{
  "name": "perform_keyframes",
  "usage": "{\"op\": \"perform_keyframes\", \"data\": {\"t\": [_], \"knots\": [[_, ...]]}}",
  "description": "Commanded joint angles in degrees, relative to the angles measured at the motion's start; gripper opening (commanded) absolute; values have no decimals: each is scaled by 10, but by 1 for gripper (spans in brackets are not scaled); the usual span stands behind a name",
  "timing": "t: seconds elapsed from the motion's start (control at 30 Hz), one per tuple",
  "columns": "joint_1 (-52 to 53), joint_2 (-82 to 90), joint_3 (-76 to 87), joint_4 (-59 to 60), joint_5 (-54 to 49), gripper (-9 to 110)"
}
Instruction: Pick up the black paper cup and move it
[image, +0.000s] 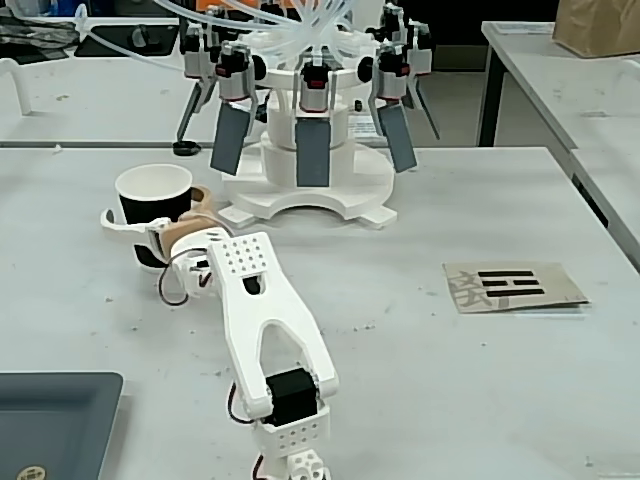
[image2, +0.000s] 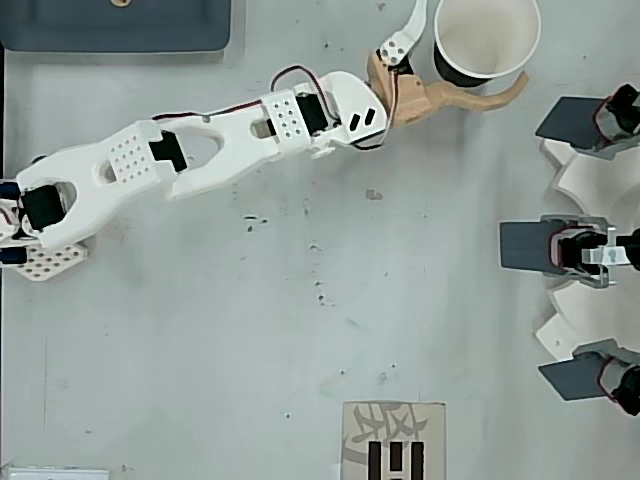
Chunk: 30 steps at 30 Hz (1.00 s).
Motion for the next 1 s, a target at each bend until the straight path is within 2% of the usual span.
{"op": "perform_keyframes", "data": {"t": [0.0, 0.97], "knots": [[-8, 14, -31, -1, 4, 32], [-8, 25, -31, 2, 12, 16]]}}
